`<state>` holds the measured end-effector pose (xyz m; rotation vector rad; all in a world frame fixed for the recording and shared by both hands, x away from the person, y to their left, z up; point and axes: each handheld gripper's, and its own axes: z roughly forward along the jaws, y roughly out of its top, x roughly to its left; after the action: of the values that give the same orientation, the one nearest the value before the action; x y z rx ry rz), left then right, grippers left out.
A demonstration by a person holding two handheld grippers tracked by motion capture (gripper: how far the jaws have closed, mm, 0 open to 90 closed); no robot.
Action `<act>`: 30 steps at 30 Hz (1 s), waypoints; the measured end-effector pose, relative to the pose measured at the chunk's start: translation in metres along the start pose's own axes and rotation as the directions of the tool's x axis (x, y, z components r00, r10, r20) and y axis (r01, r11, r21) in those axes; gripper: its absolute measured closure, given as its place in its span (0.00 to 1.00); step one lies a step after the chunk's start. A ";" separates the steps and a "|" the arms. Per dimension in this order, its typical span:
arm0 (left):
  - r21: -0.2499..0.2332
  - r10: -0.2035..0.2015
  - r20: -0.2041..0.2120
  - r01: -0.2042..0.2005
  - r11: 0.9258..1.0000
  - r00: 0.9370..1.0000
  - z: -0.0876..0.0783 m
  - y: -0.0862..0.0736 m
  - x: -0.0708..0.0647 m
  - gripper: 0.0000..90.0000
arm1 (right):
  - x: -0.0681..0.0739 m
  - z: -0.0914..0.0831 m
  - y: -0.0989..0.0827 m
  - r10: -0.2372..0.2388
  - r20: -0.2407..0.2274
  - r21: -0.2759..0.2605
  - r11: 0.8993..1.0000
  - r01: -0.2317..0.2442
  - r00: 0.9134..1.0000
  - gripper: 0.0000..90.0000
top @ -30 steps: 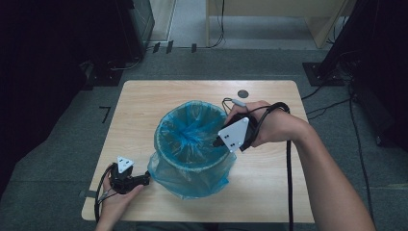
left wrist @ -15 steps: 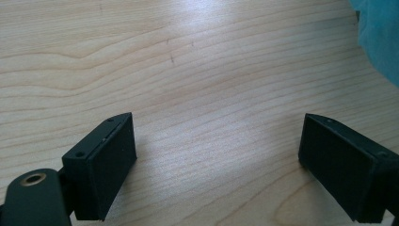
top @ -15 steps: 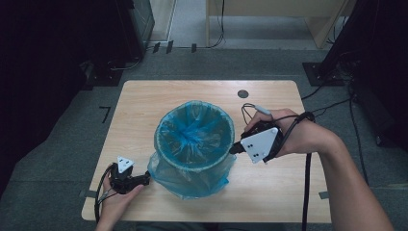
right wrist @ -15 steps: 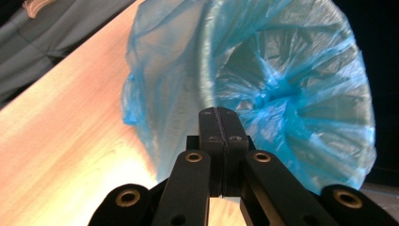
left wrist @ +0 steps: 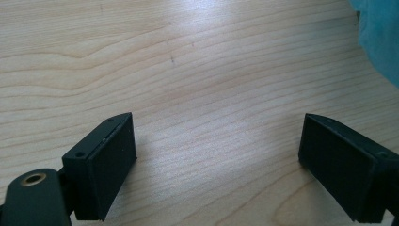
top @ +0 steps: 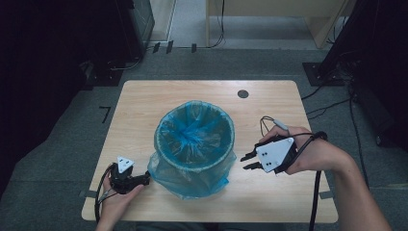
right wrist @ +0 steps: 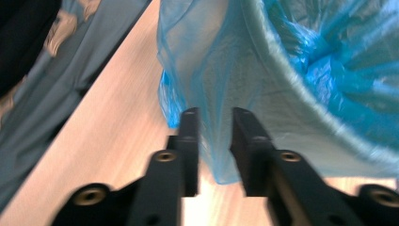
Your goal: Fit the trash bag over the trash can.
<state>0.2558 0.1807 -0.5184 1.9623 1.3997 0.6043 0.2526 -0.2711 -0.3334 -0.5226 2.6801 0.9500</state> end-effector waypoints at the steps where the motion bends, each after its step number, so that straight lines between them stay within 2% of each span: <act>1: 0.000 0.000 0.000 0.000 1.000 1.000 0.000 0.000 0.000 0.12 | 0.002 0.001 -0.002 0.028 0.008 -0.008 1.000 -0.028 1.000 0.76; 3: -0.001 0.000 0.000 0.000 1.000 1.000 0.000 0.000 0.000 0.12 | 0.006 0.004 -0.008 0.096 0.041 -0.023 0.995 -0.095 0.995 0.61; 4: -0.001 0.000 0.000 0.000 1.000 1.000 0.000 0.000 0.000 0.12 | 0.007 0.007 -0.012 0.139 0.073 -0.020 0.990 -0.138 0.988 0.57; 5: -0.001 0.000 0.000 0.000 1.000 1.000 0.000 0.000 0.000 0.12 | 0.008 0.008 -0.014 0.156 0.094 -0.017 0.988 -0.155 0.983 0.53; 7: -0.001 0.000 0.000 0.000 1.000 1.000 0.000 0.000 0.000 0.12 | 0.012 0.013 -0.020 0.215 0.154 -0.026 0.977 -0.214 0.964 0.37; 8: -0.001 0.000 0.000 0.000 1.000 1.000 0.000 0.000 0.000 0.12 | 0.013 0.015 -0.023 0.257 0.184 -0.035 0.966 -0.255 0.949 0.31; 9: -0.001 0.000 0.000 0.000 1.000 1.000 0.000 0.000 0.000 0.12 | 0.014 0.017 -0.026 0.295 0.214 -0.050 0.955 -0.291 0.931 0.21; 10: -0.001 0.000 0.000 0.000 1.000 1.000 0.000 0.000 0.000 0.12 | 0.015 0.019 -0.030 0.345 0.275 -0.075 0.938 -0.337 0.897 0.15; 11: -0.001 0.000 0.000 0.000 1.000 1.000 0.000 0.000 0.000 0.12 | 0.016 0.020 -0.033 0.370 0.303 -0.095 0.929 -0.359 0.878 0.18; 12: -0.001 0.000 0.000 0.000 1.000 1.000 0.000 0.000 0.000 0.12 | 0.017 0.020 -0.036 0.389 0.324 -0.115 0.921 -0.373 0.862 0.16; 14: -0.001 0.000 0.000 0.000 1.000 1.000 0.000 0.000 0.000 0.12 | 0.020 0.021 -0.044 0.414 0.344 -0.140 0.910 -0.390 0.842 0.16; 15: -0.001 0.000 0.000 0.000 1.000 1.000 0.000 0.000 0.000 0.12 | 0.021 0.022 -0.048 0.431 0.359 -0.143 0.902 -0.407 0.828 0.16; 17: -0.001 0.000 0.000 0.000 1.000 1.000 0.000 0.000 0.000 0.12 | 0.023 0.024 -0.055 0.482 0.398 -0.157 0.874 -0.460 0.781 0.16; 18: -0.001 0.000 0.000 0.000 1.000 1.000 0.000 0.000 0.000 0.12 | 0.025 0.025 -0.060 0.512 0.407 -0.162 0.856 -0.491 0.756 0.16; 19: -0.001 0.000 0.000 0.000 1.000 1.000 0.000 0.000 0.000 0.12 | 0.026 0.026 -0.063 0.526 0.417 -0.168 0.846 -0.506 0.742 0.16; 20: -0.001 0.000 0.000 0.000 1.000 1.000 0.000 0.000 0.000 0.12 | 0.028 0.028 -0.068 0.545 0.430 -0.176 0.833 -0.525 0.720 0.16; 22: 0.000 0.000 0.000 0.000 1.000 1.000 0.000 0.000 0.000 0.12 | 0.032 0.029 -0.075 0.572 0.436 -0.185 0.813 -0.553 0.695 0.16; 23: -0.001 0.000 0.000 0.000 1.000 1.000 0.000 0.000 0.000 0.12 | 0.035 0.030 -0.079 0.590 0.446 -0.192 0.797 -0.572 0.673 0.16; 24: -0.001 0.000 0.000 0.000 1.000 1.000 0.000 0.000 0.000 0.12 | 0.037 0.031 -0.082 0.599 0.451 -0.195 0.790 -0.581 0.662 0.16; 25: -0.001 0.000 -0.001 0.000 1.000 1.000 0.000 0.000 0.000 0.12 | 0.039 0.032 -0.086 0.612 0.459 -0.205 0.778 -0.593 0.644 0.16; 26: -0.001 -0.001 0.000 0.001 1.000 1.000 0.000 0.000 0.000 0.12 | 0.041 0.032 -0.089 0.628 0.468 -0.217 0.763 -0.608 0.622 0.16; 28: -0.001 -0.001 -0.001 0.001 1.000 1.000 0.000 0.000 0.000 0.12 | 0.046 0.033 -0.096 0.652 0.475 -0.240 0.742 -0.626 0.591 0.16; 30: -0.001 -0.001 -0.001 0.001 1.000 1.000 0.000 0.000 0.000 0.12 | 0.051 0.034 -0.103 0.677 0.491 -0.265 0.715 -0.646 0.548 0.16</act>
<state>0.2557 0.1805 -0.5184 1.9609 1.4011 0.6052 0.2525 -0.3366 -0.4341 0.7619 2.2639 1.1167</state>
